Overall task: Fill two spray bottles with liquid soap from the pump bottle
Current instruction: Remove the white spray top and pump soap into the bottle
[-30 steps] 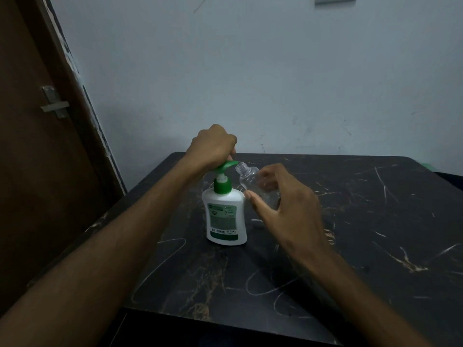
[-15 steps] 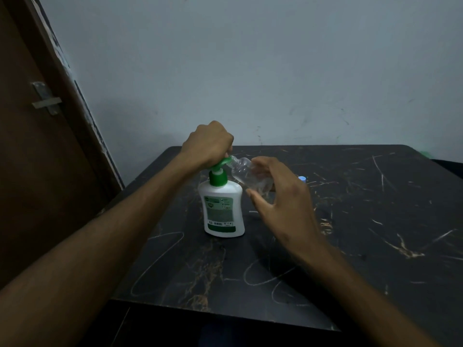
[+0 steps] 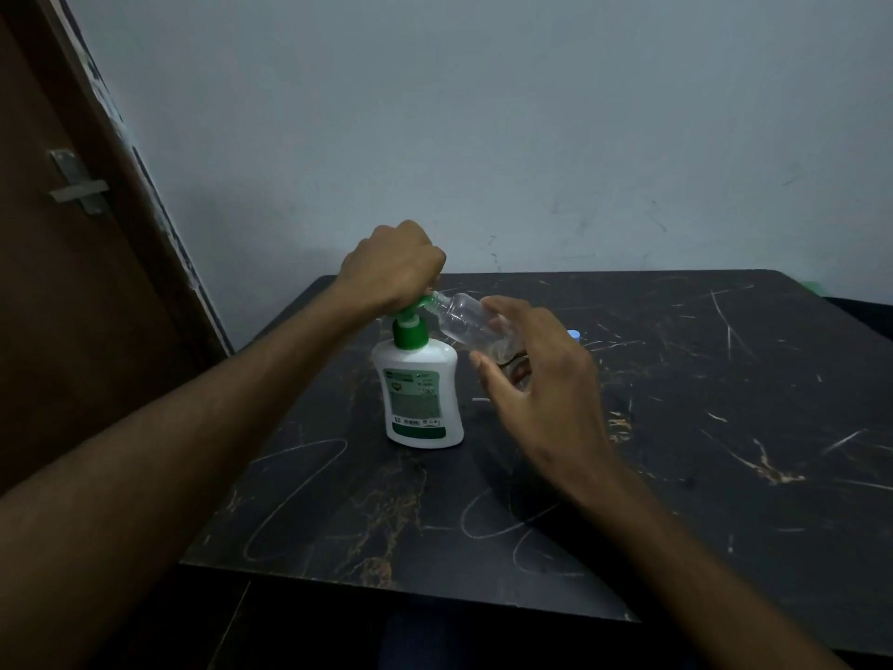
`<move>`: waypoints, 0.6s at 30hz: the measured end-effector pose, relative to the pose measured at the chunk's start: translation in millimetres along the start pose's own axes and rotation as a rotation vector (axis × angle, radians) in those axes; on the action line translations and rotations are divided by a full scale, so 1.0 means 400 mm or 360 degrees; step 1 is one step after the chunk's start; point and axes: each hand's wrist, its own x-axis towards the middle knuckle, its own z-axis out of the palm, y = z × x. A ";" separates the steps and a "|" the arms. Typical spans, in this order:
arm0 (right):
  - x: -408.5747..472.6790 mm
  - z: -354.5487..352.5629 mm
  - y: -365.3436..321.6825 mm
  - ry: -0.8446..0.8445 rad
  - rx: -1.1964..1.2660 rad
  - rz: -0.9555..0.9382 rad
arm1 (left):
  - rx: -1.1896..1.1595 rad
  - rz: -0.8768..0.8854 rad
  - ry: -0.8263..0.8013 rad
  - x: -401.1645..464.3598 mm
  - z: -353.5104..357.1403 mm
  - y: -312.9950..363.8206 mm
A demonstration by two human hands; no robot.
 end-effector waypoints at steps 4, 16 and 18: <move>-0.003 0.004 -0.001 -0.0013 -0.0004 -0.0011 | -0.0039 -0.0004 0.0120 -0.014 -0.029 0.019; -0.007 0.002 0.001 0.0062 0.0083 -0.0034 | -0.0071 0.0064 0.0102 -0.010 -0.018 0.022; -0.007 0.002 0.001 0.0074 0.0057 -0.0051 | -0.0074 0.0068 0.0125 -0.007 -0.021 0.024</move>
